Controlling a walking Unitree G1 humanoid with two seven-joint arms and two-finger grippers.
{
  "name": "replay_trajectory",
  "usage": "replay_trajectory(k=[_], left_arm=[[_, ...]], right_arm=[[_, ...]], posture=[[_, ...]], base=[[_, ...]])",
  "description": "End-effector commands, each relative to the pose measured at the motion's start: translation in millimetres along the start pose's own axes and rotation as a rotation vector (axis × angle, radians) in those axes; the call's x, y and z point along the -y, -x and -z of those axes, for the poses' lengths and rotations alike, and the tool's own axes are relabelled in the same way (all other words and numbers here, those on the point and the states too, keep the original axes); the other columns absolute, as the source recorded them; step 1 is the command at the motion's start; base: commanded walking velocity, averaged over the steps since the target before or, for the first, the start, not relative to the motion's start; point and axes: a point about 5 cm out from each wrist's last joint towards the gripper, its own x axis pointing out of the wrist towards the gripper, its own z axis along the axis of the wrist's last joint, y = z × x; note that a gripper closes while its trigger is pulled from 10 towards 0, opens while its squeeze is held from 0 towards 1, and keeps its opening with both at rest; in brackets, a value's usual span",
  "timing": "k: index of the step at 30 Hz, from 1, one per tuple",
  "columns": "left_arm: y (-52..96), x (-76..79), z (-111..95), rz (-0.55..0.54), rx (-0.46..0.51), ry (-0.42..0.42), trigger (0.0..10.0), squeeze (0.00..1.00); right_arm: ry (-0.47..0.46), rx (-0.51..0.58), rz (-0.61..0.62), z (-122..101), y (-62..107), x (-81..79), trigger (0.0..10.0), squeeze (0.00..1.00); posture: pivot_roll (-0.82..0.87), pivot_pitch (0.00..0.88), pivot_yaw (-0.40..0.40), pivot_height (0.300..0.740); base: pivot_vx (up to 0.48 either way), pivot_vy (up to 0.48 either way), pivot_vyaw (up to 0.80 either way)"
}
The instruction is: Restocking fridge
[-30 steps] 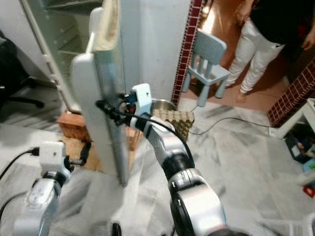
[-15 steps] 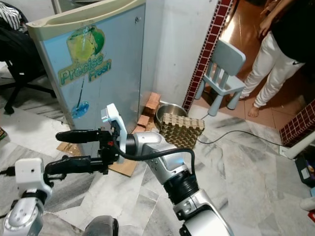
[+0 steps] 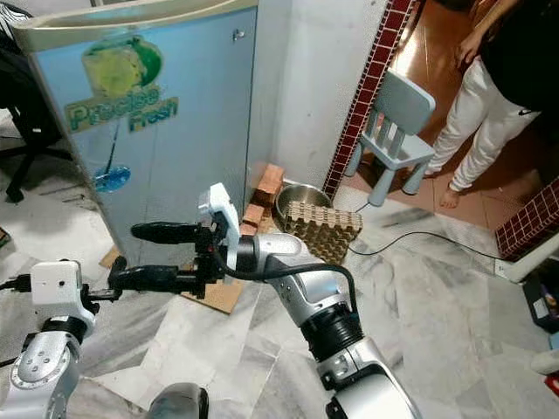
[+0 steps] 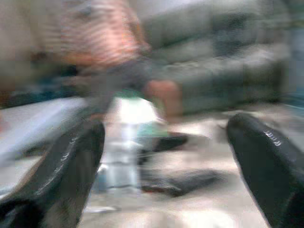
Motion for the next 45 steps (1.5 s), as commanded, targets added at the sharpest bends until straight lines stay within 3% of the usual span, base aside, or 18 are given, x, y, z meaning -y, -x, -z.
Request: replay_trajectory(k=[1, 5, 7, 8, 16, 18, 26, 45], left_arm=[[-0.2, 1.3, 2, -0.001, -0.012, -0.002, 10.0, 0.00], [-3.7, 5.4, 2, 0.002, -0.013, 0.005, 10.0, 0.00], [-8.1, 7.8, 2, 0.012, -0.011, 0.007, 10.0, 0.00], [-14.7, 7.1, 1, 0.010, -0.011, 0.007, 10.0, 0.00], [-35.6, 1.4, -10, -0.009, 0.014, 0.012, 10.0, 0.00], [-42.3, 3.8, -14, 0.014, 0.027, 0.027, 10.0, 0.00], [-45.9, 14.1, -11, 0.066, 0.031, 0.041, 10.0, 0.00], [-52.9, 20.5, -9, 0.095, 0.046, 0.035, 10.0, 0.00]], right_arm=[[0.083, 0.004, 0.195, -7, 6.8, 19.0, 10.0, 0.00], [0.093, 0.048, 0.460, -13, 42.1, 44.5, 10.0, 0.00], [0.121, 0.051, 0.561, -15, 60.4, 51.5, 10.0, 0.00], [0.158, 0.047, 0.672, -16, 76.1, 56.2, 10.0, 0.00], [0.230, 0.115, 0.902, -19, 112.1, 51.0, 10.0, 0.00], [0.227, 0.146, 0.996, -9, 128.4, 38.8, 10.0, 0.00], [0.209, 0.162, 1.121, 16, 136.1, 16.5, 10.0, 0.00], [0.281, 0.196, 1.160, -3, 130.4, 2.8, 10.0, 0.00]], posture=[[0.29, 0.020, -0.066, 0.740], [0.25, 0.020, -0.054, 0.740], [0.24, 0.021, -0.054, 0.740], [0.22, 0.025, -0.053, 0.740], [0.17, 0.028, -0.043, 0.740], [0.14, 0.025, -0.035, 0.740], [0.09, 0.027, -0.019, 0.740], [0.07, 0.036, -0.012, 0.740]], base=[[0.000, 0.000, 0.00], [0.000, 0.000, 0.00], [0.000, 0.000, 0.00], [0.000, 0.000, 0.00], [0.000, 0.000, 0.00], [0.000, 0.000, 0.00], [0.157, 0.092, 0.00], [0.427, 0.053, 0.00]])
